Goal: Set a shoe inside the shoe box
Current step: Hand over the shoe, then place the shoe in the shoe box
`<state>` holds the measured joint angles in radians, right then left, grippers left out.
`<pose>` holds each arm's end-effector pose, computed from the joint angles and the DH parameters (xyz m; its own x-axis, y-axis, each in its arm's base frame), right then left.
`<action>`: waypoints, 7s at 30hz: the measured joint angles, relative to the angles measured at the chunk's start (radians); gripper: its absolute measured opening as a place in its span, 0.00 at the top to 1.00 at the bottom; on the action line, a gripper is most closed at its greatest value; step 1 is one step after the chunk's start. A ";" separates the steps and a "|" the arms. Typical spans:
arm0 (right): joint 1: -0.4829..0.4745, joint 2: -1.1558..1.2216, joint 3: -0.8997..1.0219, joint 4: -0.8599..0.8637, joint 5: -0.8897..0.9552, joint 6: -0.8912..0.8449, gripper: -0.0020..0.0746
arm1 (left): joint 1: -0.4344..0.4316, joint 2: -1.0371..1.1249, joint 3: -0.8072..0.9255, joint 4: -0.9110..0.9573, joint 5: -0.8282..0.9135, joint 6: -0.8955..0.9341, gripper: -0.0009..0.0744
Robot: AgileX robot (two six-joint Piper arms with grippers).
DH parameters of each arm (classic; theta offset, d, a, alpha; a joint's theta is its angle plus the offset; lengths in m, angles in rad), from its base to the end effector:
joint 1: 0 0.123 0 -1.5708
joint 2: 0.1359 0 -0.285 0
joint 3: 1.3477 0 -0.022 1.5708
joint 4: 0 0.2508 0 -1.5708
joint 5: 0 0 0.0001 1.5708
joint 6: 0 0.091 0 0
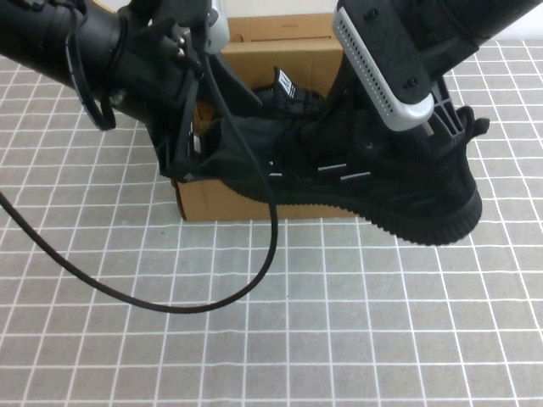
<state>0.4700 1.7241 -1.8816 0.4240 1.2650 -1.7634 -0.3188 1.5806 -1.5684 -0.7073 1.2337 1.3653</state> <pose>0.3092 0.1971 0.4081 0.6497 -0.7000 -0.2966 -0.7105 -0.4202 -0.5645 0.2908 -0.1548 0.3828 0.0860 0.7090 -0.6999 0.9813 0.0610 0.1824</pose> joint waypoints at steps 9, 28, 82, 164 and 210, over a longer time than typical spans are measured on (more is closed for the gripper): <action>0.000 0.000 0.000 0.088 0.000 -0.109 0.98 | 0.000 0.000 0.000 -0.038 0.000 0.028 0.23; 0.004 0.000 0.000 0.126 0.000 -0.228 0.98 | 0.000 0.051 -0.001 -0.102 0.000 0.064 0.23; 0.062 0.001 0.015 0.103 -0.011 -0.287 0.98 | 0.000 0.079 0.027 -0.127 0.003 0.104 0.27; 0.013 -0.308 0.145 -0.354 -0.005 1.354 0.99 | 0.000 0.328 -0.303 0.023 -0.110 0.134 0.94; 0.013 -0.862 0.731 -0.564 -0.127 1.702 0.99 | 0.002 0.619 -0.633 0.025 -0.022 0.223 0.95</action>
<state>0.4828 0.8623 -1.1509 -0.1399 1.1375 -0.0615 -0.3169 2.1993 -2.2015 -0.6820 1.2120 1.5888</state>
